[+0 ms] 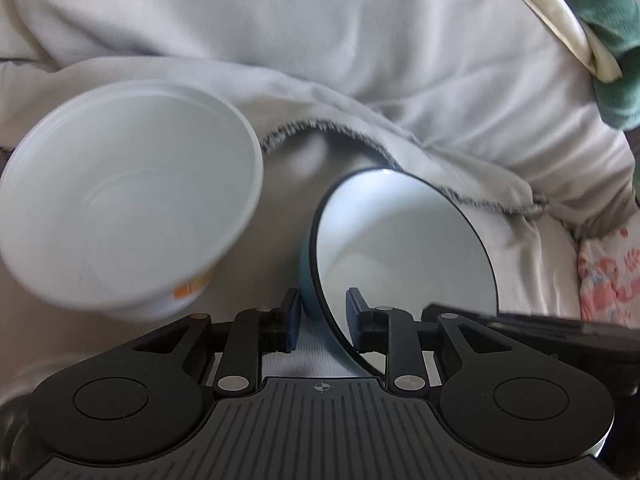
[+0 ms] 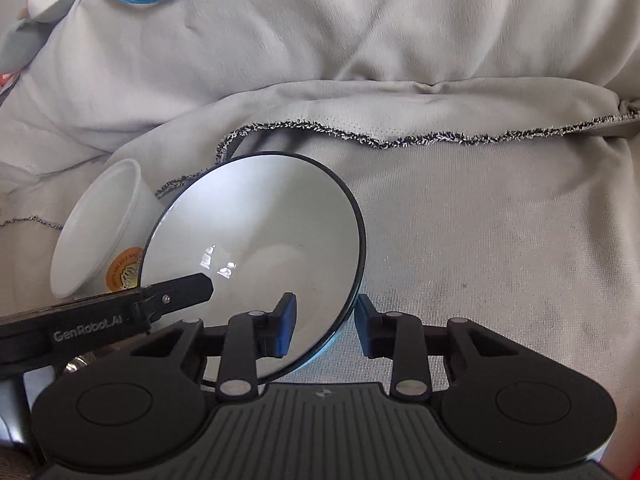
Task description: Organize plates and bowls
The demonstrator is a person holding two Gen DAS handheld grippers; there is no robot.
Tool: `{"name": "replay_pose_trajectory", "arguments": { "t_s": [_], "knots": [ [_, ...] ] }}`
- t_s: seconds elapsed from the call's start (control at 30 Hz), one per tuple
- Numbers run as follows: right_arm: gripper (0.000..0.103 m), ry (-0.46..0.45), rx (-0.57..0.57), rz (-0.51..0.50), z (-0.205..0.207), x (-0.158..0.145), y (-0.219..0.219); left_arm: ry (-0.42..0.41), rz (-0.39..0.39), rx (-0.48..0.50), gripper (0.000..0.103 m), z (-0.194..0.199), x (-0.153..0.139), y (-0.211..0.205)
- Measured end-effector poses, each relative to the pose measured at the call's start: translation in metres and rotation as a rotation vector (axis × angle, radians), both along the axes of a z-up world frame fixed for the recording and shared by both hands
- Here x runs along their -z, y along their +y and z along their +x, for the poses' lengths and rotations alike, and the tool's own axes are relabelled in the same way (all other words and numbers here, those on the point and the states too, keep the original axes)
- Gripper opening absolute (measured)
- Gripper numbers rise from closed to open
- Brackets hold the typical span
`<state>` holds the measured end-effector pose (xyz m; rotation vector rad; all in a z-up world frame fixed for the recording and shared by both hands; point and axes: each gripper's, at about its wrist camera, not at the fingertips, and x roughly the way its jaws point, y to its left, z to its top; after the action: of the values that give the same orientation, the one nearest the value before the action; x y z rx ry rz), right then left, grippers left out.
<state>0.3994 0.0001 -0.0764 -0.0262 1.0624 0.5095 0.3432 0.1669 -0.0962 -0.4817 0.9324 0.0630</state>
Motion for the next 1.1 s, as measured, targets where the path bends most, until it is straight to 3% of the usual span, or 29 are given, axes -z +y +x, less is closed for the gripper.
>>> {"name": "replay_pose_trajectory", "arguments": {
  "t_s": [0.17, 0.4, 0.6, 0.8, 0.97, 1.1],
  "knots": [
    [0.031, -0.024, -0.036, -0.027, -0.017, -0.011, -0.017, 0.047, -0.053, 0.079, 0.034, -0.02, 0.0, -0.016],
    [0.031, 0.018, -0.021, 0.001, -0.013, -0.006, -0.035, 0.044, 0.001, 0.088, 0.027, 0.001, 0.006, -0.022],
    [0.032, 0.11, 0.027, 0.041, 0.008, 0.018, -0.028, 0.078, 0.068, 0.12, 0.027, 0.023, 0.02, -0.031],
    [0.032, 0.102, 0.037, 0.062, 0.003, 0.017, -0.031, 0.051, 0.091, 0.117, 0.027, 0.018, 0.014, -0.035],
    [0.032, 0.061, 0.058, 0.09, -0.012, -0.006, -0.043, -0.035, 0.065, 0.129, 0.028, -0.004, -0.019, -0.042],
    [0.032, -0.051, 0.038, 0.106, -0.046, -0.05, -0.056, -0.138, 0.064, 0.162, 0.027, -0.044, -0.062, -0.056]
  ]
}}
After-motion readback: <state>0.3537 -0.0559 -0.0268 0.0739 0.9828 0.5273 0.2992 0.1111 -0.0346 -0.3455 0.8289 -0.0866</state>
